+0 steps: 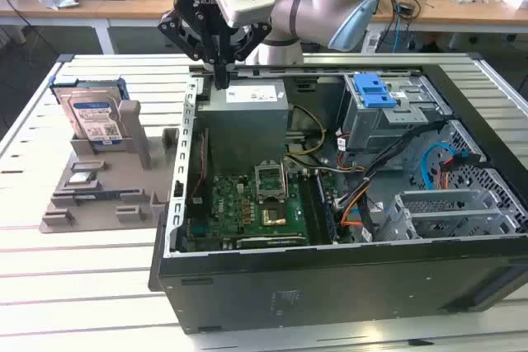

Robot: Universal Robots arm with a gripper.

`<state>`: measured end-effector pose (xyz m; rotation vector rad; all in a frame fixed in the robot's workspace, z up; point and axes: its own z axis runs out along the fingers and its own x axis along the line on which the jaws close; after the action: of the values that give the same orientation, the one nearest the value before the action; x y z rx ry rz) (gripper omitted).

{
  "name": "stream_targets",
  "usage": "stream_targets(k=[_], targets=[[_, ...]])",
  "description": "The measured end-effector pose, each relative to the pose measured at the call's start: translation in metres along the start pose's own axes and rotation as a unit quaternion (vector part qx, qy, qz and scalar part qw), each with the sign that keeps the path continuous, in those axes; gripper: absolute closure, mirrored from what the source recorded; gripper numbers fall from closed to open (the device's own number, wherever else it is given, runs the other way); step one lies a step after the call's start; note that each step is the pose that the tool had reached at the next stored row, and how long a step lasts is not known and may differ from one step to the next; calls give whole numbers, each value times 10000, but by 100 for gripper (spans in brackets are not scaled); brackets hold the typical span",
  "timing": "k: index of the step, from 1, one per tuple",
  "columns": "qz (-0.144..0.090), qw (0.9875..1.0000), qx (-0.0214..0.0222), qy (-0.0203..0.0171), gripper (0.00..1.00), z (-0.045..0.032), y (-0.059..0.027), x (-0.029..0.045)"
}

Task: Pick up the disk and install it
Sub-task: 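Reach for the disk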

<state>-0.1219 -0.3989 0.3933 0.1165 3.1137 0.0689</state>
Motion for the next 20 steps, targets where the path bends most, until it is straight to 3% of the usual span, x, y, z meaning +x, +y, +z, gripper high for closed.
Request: stream_targets(k=[4, 8, 16, 20], targets=[[0, 10000, 0, 0, 89, -2, -4, 54], [1, 10000, 0, 0, 89, -6, -16, 218], [1, 10000, 0, 0, 89, -11, -30, 410], [0, 10000, 0, 0, 89, -16, -45, 608]])
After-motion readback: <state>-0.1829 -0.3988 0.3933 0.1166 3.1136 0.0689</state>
